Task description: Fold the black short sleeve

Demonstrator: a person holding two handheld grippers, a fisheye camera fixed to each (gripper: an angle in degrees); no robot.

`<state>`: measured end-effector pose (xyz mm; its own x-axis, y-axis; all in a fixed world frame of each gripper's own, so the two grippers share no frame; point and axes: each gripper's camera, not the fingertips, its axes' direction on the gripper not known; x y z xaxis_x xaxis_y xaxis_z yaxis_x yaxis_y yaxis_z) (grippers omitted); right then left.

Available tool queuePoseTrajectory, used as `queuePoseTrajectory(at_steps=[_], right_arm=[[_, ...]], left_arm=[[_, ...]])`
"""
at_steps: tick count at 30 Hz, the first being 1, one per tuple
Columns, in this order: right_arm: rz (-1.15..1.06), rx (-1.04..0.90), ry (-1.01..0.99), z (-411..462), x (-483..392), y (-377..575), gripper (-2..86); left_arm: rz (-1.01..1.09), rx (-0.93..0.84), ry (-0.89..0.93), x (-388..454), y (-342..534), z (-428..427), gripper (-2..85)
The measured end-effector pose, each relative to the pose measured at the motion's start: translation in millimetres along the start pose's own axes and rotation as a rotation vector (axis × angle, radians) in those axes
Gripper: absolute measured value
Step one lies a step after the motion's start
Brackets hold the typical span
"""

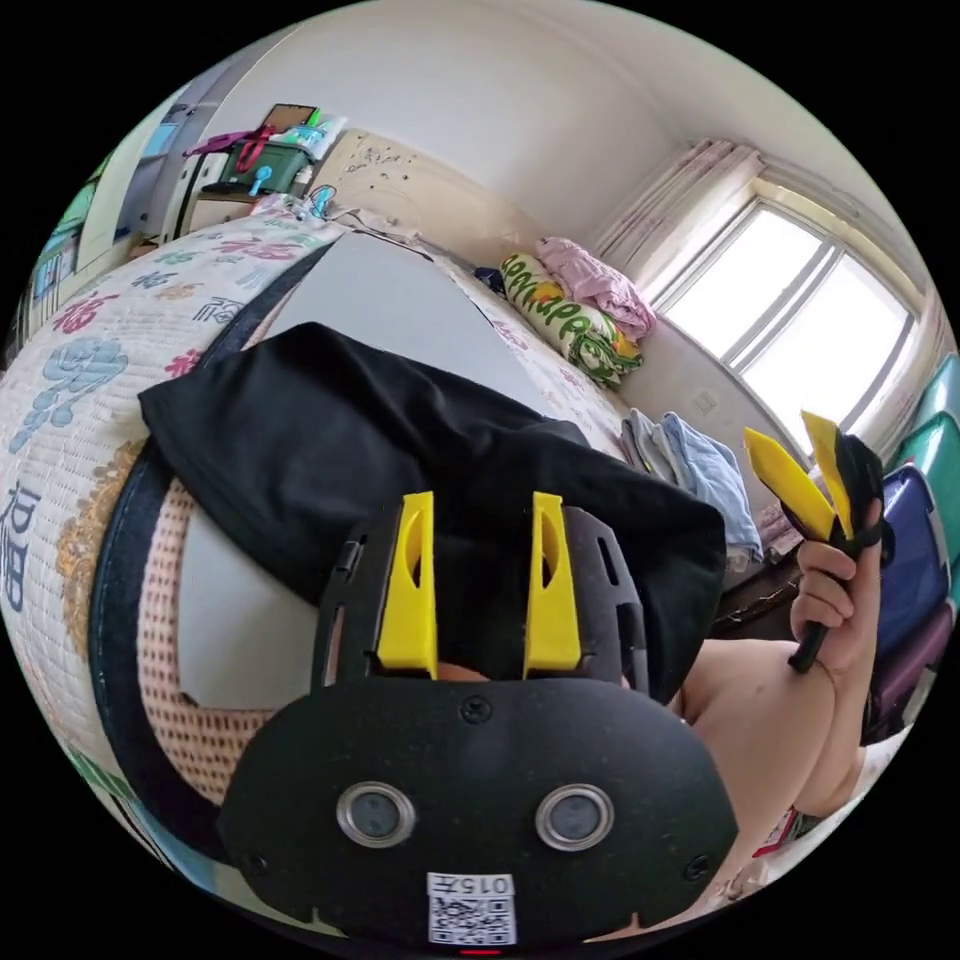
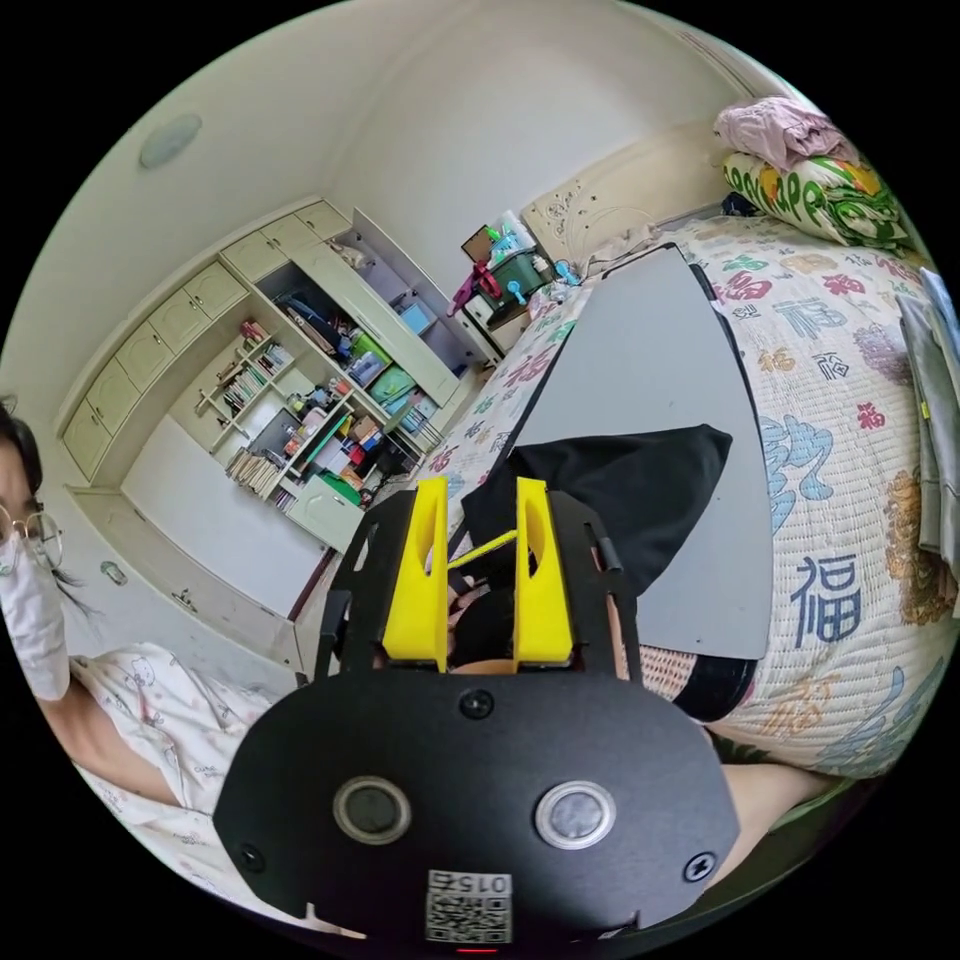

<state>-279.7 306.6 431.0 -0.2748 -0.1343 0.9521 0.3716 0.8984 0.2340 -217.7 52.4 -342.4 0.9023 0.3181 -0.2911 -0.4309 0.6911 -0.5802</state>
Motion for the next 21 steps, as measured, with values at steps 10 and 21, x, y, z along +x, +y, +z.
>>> queuePoseTrajectory(at_steps=[10, 21], right_arm=[[0.069, 0.047, -0.084, -36, 15, -40, 10.9], [0.242, -0.060, -0.125, -41, 34, -90, 10.1]], left_arm=[[0.118, 0.214, 0.174, 34, 48, -3, 1.1], [0.383, 0.335, 0.092, 72, 98, 43, 0.3]])
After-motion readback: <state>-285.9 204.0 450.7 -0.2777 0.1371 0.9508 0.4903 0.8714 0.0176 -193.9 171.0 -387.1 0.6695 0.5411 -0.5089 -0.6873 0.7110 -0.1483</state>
